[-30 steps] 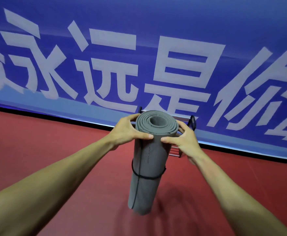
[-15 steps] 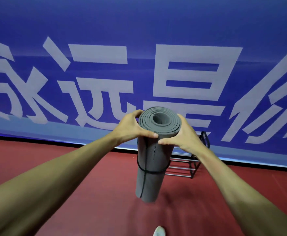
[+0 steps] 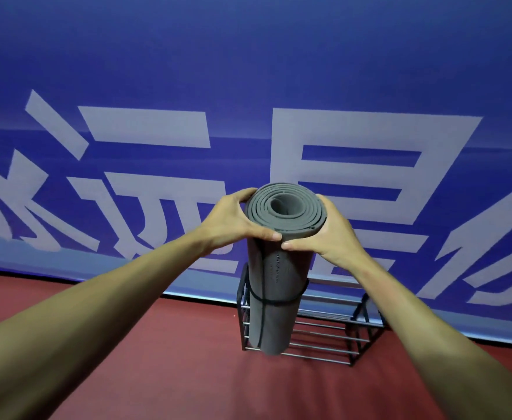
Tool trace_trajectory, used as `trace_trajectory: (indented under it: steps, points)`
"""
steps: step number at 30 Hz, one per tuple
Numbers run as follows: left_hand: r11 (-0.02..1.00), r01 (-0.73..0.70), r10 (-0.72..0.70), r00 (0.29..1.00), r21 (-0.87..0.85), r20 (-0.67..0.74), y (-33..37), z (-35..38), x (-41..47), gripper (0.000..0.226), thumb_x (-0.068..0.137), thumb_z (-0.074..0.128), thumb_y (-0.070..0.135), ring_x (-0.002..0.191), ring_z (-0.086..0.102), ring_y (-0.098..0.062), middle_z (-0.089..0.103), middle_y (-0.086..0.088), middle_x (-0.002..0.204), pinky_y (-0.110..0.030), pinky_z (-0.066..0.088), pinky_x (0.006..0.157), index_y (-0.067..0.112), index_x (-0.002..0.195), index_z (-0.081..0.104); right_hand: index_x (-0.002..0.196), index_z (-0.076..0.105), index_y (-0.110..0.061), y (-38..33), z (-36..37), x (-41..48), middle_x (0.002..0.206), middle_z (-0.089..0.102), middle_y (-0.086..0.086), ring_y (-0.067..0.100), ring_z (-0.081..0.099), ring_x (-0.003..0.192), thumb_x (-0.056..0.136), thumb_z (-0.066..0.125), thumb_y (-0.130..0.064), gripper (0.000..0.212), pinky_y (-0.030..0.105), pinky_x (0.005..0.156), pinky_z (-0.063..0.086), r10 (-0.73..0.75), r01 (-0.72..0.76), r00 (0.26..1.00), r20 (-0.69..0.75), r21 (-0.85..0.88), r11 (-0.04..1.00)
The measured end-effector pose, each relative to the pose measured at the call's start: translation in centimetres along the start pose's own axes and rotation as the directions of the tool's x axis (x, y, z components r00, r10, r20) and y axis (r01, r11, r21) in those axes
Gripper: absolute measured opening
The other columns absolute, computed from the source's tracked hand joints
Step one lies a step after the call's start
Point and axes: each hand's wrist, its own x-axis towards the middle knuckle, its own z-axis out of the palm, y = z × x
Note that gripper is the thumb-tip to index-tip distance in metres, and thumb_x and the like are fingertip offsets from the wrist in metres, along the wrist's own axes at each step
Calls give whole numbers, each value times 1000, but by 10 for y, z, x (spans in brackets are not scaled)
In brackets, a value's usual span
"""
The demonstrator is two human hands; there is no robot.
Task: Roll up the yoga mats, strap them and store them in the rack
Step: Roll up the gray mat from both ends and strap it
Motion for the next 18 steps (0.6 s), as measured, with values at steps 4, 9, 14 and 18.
trace_trajectory:
  steps: [4,9,14,18]
  points:
    - [999,-44,44,999,-16,13,-7,-16,47,102,51,92,33,106,57,4,61,19,115,-24,46,99,16,139,45,121,48,-39,3,2,39,116,62,-18,6,57,111,34,85,-62,97,37,94,51,9,-13,997,-77,-45,999]
    - [996,-87,88,995,-8,42,-22,-43,96,97,47,92,42,110,57,2,64,17,114,-27,44,104,19,132,52,115,50,-41,-7,11,84,109,62,-23,2,57,106,43,88,-55,83,32,90,51,3,-14,996,-91,-110,994]
    - [993,-110,111,992,-31,64,-37,-50,129,104,45,92,45,115,55,0,62,13,123,-25,42,102,20,136,49,124,49,-32,2,19,112,109,59,-24,-3,56,103,50,91,-43,86,16,81,45,-17,5,994,-112,-111,994]
    - [993,-115,115,989,-14,97,-45,-48,151,85,51,92,38,106,56,9,64,21,111,-13,43,91,27,126,54,123,47,-33,13,21,130,106,56,-27,-13,53,100,51,92,-42,86,9,76,41,-4,-9,994,-108,-121,993]
